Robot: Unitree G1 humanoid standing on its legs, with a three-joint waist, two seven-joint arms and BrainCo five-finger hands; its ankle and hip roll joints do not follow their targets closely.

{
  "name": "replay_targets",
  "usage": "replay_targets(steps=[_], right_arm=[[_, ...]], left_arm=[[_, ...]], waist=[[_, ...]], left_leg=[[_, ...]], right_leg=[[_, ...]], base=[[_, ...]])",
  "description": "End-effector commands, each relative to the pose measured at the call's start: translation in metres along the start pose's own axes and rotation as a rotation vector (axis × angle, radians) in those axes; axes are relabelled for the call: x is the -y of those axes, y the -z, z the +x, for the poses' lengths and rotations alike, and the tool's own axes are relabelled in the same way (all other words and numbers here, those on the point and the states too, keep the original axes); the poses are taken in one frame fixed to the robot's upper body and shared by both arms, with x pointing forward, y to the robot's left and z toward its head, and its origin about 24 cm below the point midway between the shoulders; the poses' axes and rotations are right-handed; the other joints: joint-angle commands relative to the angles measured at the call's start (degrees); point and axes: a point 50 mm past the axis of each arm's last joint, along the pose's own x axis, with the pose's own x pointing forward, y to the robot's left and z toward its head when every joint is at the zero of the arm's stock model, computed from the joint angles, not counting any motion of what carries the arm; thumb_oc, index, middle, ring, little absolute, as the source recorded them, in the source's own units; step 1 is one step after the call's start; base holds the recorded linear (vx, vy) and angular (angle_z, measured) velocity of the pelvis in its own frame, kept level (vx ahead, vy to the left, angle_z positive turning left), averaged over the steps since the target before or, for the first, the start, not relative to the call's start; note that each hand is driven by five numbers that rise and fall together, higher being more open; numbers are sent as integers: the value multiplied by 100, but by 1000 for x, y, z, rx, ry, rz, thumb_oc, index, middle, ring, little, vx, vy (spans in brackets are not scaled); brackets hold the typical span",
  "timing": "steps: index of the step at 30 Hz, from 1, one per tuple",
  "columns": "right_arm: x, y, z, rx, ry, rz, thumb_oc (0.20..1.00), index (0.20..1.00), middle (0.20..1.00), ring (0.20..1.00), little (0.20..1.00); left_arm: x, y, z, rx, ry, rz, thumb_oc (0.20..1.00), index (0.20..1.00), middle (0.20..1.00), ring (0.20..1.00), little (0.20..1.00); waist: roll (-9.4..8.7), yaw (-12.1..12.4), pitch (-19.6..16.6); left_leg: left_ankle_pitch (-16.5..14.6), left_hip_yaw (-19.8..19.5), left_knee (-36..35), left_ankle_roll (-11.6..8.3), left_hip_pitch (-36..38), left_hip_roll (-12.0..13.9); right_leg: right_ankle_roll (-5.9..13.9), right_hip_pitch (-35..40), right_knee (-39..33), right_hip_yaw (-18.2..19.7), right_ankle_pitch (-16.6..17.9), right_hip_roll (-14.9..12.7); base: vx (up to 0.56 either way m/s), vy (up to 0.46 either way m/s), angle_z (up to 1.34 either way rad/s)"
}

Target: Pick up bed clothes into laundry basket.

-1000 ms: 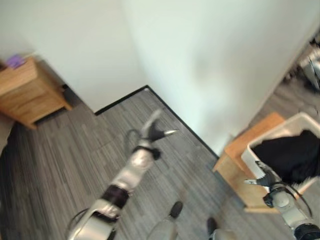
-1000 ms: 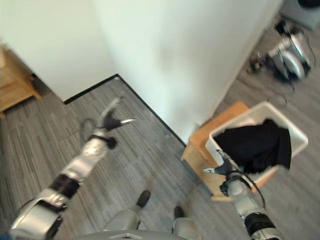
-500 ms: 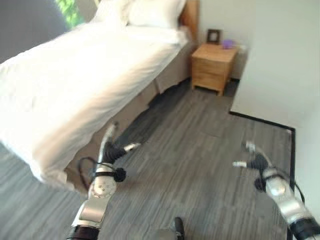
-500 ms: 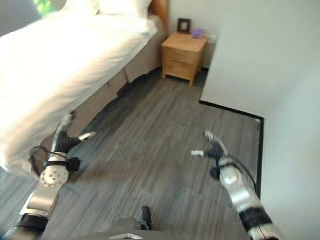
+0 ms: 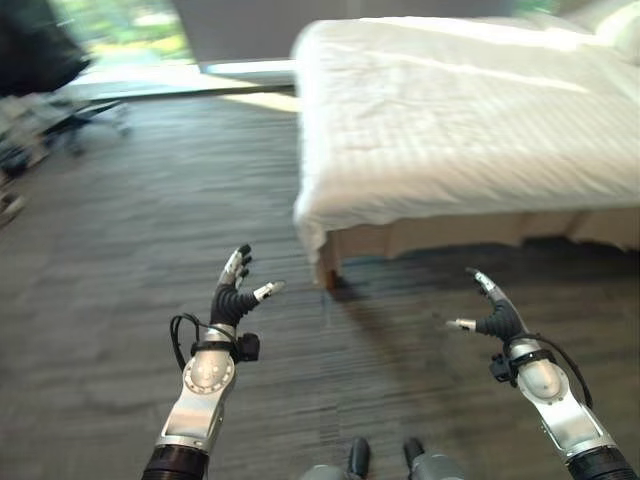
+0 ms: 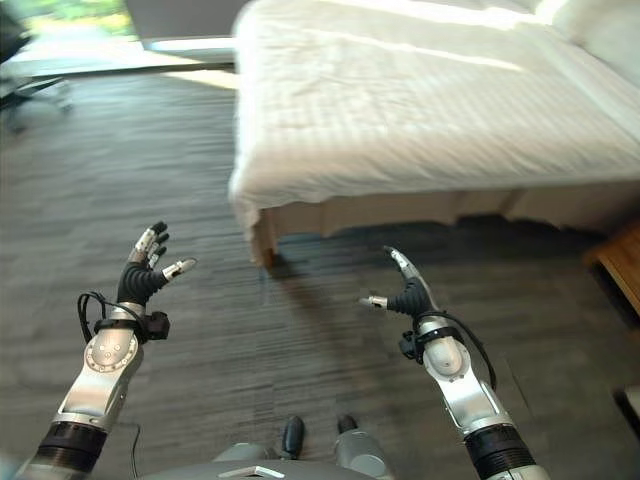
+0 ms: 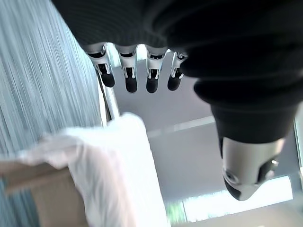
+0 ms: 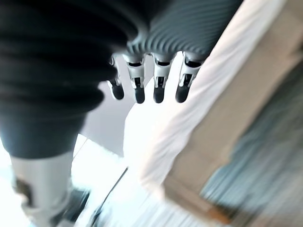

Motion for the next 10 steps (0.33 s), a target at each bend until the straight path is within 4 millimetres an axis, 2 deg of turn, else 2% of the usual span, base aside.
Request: replay_targets(steps=[1, 3, 4, 5, 6, 7, 8, 9, 10], right_arm=[[6, -30, 21, 138, -5, 2, 1000, 1000, 1000, 1000, 1000], [5, -33, 22, 151, -13, 5, 1000, 1000, 1000, 1000, 1000], [7, -35, 21, 159, -16, 6, 1000, 1000, 1000, 1000, 1000], [8, -35, 20, 159, -12, 9, 1000, 1000, 1000, 1000, 1000], [7, -34, 19, 154, -16, 14, 1000, 1000, 1000, 1000, 1000], [5, -37, 18, 169, -18, 28, 1000, 1000, 1000, 1000, 1000], [5, -37, 18, 168, -18, 28, 1000, 1000, 1000, 1000, 1000], [6, -35, 15, 161, -22, 28, 1000, 1000, 1000, 1000, 1000], [5, -30, 11, 140, -20, 38, 1000, 1000, 1000, 1000, 1000]], left_arm=[[4, -21, 6, 131, 8, -25, 1000, 1000, 1000, 1000, 1000], [3, -18, 3, 118, 0, -23, 1000, 1000, 1000, 1000, 1000], [3, -16, 2, 110, -7, -29, 1000, 1000, 1000, 1000, 1000], [4, -12, 1, 90, -11, -39, 1000, 1000, 1000, 1000, 1000], [8, -8, 1, 68, -2, -53, 1000, 1000, 1000, 1000, 1000], [11, -2, -2, 38, 20, -59, 1000, 1000, 1000, 1000, 1000], [11, -1, -2, 37, 20, -59, 1000, 1000, 1000, 1000, 1000], [12, 2, -3, 19, 29, -59, 1000, 1000, 1000, 1000, 1000], [15, 9, -7, -10, 59, -52, 1000, 1000, 1000, 1000, 1000]], waist=[[12, 107, -14], [8, 136, 14], [-29, 125, 37], [-70, 51, 45], [-115, -38, 48], [-151, -107, 26], [-146, -102, 29], [-148, -155, -36], [-39, -246, -184]], left_leg=[[98, -162, -7, -626, -228, 661], [97, -150, 162, -648, -291, 617], [54, 26, 309, -648, -392, 619], [-63, 480, 457, -618, -449, 710], [-329, 961, 638, -593, -379, 803], [-504, 1222, 901, -588, -282, 747], [-533, 1227, 935, -586, -286, 750], [-592, 1413, 843, -599, -173, 795], [-499, 1653, 411, -590, 86, 930]], right_leg=[[68, 884, -953, -433, 618, -128], [62, 981, -1048, -527, 691, -159], [64, 1035, -1112, -633, 714, -208], [78, 1058, -1151, -778, 717, -295], [93, 1097, -1191, -930, 684, -376], [88, 1099, -1262, -970, 766, -411], [91, 1113, -1269, -966, 764, -409], [114, 1132, -1293, -1029, 755, -429], [128, 1130, -1289, -1120, 694, -357]], base=[[46, -118, 25], [21, -114, 38], [-55, -95, 58], [-82, -78, 63], [-109, -34, 78], [-65, -17, 62], [-44, 10, 33], [39, 36, 14], [54, 51, 5]])
